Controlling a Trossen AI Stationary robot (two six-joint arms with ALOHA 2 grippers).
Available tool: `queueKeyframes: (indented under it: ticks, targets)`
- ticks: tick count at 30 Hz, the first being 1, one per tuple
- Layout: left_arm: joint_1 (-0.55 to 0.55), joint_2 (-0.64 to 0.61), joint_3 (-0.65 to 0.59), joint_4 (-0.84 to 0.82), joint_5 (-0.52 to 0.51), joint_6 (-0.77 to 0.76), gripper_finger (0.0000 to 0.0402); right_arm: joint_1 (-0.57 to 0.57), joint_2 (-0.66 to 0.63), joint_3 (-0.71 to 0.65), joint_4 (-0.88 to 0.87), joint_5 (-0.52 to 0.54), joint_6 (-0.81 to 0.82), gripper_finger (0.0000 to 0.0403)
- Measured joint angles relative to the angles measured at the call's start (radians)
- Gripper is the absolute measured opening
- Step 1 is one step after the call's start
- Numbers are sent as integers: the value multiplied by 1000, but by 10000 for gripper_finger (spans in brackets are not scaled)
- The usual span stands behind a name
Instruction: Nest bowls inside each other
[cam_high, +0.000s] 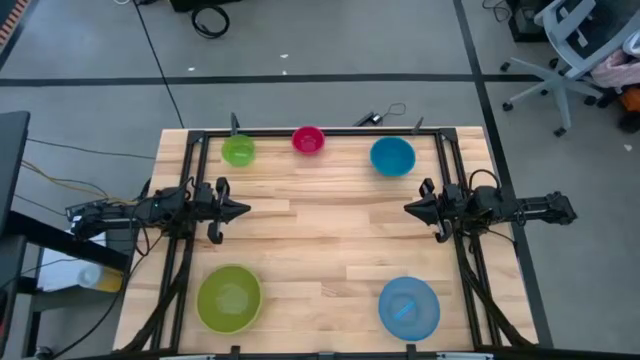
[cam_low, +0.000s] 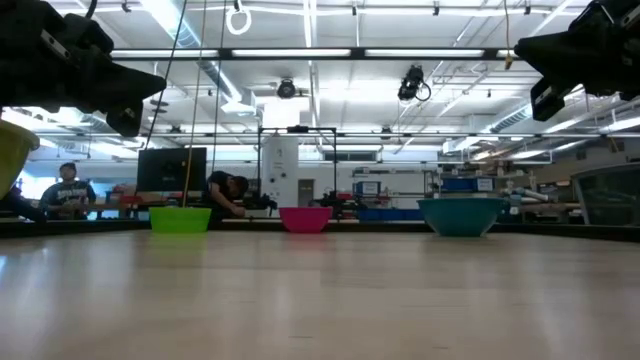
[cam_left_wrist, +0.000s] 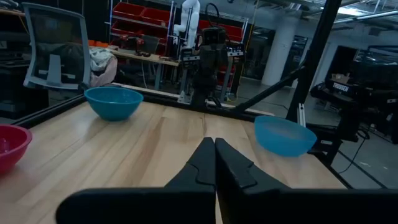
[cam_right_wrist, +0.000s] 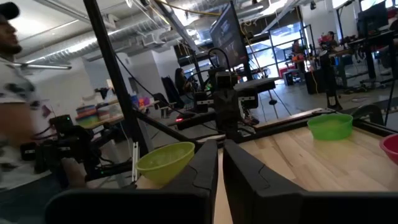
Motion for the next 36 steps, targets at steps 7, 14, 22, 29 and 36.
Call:
queueKeyframes:
  ticks: [7,14,22,29,36]
  targets:
    - [0,0,0,0,0,0,0,0,0,0,0,0,0,34]
    - [0,0,0,0,0,0,0,0,0,0,0,0,0,34]
    - [0,0,0,0,0,0,0,0,0,0,0,0,0,34]
    - [0,0,0,118,0,88,0,0,1,0,113,96,-125,34]
    - [0,0,0,282,0,-55,0,0,0,0,371,158,-77,34]
